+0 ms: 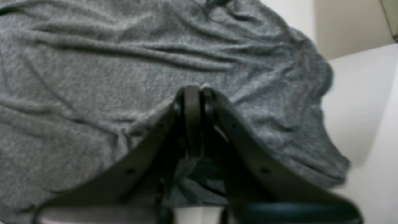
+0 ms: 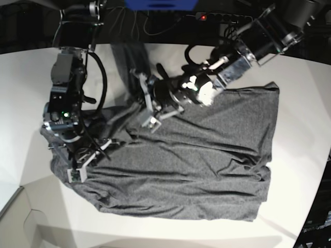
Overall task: Layout the t-shirt on the table in an organized manner, then fold the t-shirt properly
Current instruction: 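Grasp the bunched fabric at the shirt's middle with the left gripper, then pull the grasped sleeve out with the left gripper, away from the shirt body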
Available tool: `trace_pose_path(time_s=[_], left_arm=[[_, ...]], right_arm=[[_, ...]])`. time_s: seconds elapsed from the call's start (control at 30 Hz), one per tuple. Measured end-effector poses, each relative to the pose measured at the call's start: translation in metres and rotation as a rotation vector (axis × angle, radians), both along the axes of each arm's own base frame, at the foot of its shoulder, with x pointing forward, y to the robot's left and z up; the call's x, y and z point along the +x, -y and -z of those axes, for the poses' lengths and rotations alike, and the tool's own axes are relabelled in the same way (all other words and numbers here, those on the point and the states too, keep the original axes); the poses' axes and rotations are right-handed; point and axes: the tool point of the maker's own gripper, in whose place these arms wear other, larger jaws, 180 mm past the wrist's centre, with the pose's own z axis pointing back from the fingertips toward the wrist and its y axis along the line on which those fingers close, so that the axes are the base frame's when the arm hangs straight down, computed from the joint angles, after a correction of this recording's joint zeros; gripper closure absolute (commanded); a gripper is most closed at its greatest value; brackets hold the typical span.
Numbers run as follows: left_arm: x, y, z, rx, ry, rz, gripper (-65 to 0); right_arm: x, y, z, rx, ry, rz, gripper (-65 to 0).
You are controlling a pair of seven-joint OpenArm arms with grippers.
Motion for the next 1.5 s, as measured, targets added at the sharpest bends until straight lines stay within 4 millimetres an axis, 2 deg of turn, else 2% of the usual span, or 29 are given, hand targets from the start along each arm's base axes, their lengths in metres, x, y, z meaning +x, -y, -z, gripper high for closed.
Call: trace_pose_path(time_s=[0.1, 0.2, 0.27, 0.4, 0.5, 0.63, 0.97, 1.07, 1.17, 1.3, 1.5], left_arm=[[0.011, -0.016, -0.030, -0.027, 0.056, -0.014, -0.1], [0.018, -0.044, -0.046, -0.017, 0.098, -0.054, -0.1], [0.023, -0.063, -0.056, -0.025, 0.130, -0.098, -0.1], [0.037, -0.101, -0.060, -0.007, 0.150, -0.199, -0.1], [0.037, -0.118, -0.058, 0.009, 0.148, -0.240, -0.1], [0.032, -0.125, -0.058, 0.007, 0.139, -0.253, -0.1], [0.044, -0.137, -0.087, -0.028, 0.211, -0.297, -0.1], [0.047, -0.140, -0.095, -0.079, 0.185, -0.323, -0.1], [0.059, -0.156, -0.108, -0.114, 0.198, -0.383, -0.1], [0.061, -0.171, -0.110, -0.093, 0.199, -0.391, -0.1], [0.061, -0.176, -0.110, -0.081, 0.200, -0.391, -0.1]], right_arm=[[0.000, 0.000, 0.000, 0.000, -0.001, 0.000, 0.0], [0.000, 0.013, -0.001, -0.031, -0.001, 0.011, 0.0], [-0.001, 0.013, 0.000, -0.033, -0.003, 0.011, 0.0], [-0.002, 0.010, 0.001, -0.021, -0.004, 0.000, 0.0], [-0.009, 0.015, 0.008, -0.035, -0.021, 0.004, 0.0], [-0.028, 0.015, 0.023, -0.041, -0.064, 0.000, 0.0], [-0.090, 0.013, 0.016, -0.074, -0.055, -0.012, 0.0], [-0.113, 0.015, 0.025, -0.081, -0.092, -0.008, 0.0], [-0.135, 0.017, 0.041, -0.090, -0.166, -0.006, 0.0], [-0.144, 0.012, 0.048, -0.071, -0.185, -0.004, 0.0], [-0.159, 0.000, 0.058, -0.058, -0.226, -0.034, 0.0]])
